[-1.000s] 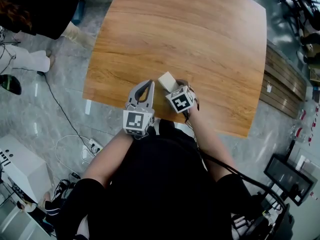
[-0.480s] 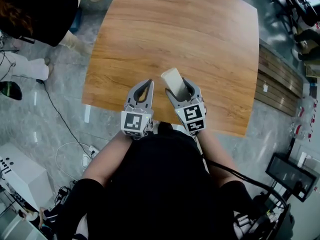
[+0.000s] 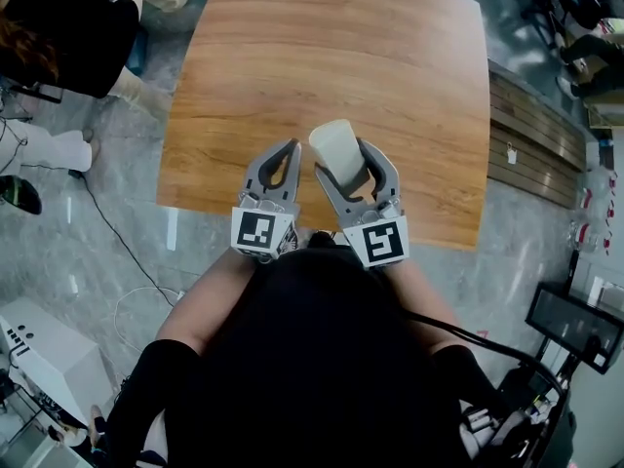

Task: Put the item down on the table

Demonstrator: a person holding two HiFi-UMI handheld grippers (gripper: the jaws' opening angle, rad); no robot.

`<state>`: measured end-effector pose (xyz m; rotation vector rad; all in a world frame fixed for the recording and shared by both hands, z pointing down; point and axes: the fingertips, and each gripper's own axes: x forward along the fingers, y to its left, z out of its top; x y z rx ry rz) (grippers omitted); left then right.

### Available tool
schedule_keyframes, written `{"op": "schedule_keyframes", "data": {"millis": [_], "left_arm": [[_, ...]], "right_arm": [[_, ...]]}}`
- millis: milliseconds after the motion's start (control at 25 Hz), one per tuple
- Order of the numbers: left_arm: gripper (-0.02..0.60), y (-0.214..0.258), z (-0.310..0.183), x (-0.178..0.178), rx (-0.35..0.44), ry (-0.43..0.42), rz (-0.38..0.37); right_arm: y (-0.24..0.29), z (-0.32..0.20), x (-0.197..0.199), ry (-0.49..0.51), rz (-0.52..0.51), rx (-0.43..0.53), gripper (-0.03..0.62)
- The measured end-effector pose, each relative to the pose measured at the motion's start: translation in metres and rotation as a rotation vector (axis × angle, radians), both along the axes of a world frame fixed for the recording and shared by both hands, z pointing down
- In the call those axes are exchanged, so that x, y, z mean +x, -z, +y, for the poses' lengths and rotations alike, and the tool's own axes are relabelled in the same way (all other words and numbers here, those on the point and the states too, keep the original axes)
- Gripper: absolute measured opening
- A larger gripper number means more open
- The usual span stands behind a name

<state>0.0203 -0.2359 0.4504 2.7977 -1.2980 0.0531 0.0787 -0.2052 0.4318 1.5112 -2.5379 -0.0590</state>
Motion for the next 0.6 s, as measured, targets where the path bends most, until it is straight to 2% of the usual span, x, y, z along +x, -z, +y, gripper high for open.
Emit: {"op": "schedule_keyframes", "data": {"millis": [200,280,440,600], "left_arm": [[0.003,0.003,0.000,0.005,0.003,-0.002,0.001],[0.003,0.003,-0.001,0.005,0.001,0.003,0.001],[0.003,0.002,-0.002,0.002,0.003,0.016,0.000],[0.003,-0.004,0.003,-0.005,-0.008,0.038,0.000]], "right_arm": [[-0.003,-0.004,0.005,-0.013,-0.001,-0.016,0.265],[-0.013,-0.007,0.006,-0.013,0.008,-0.051,0.265],[-0.059,-0.021,0.009,-0.013,0.026,-0.168,0.265],[-0.132,-0.028,0.015,-0.016,0.112,-0.338,0.265]]}}
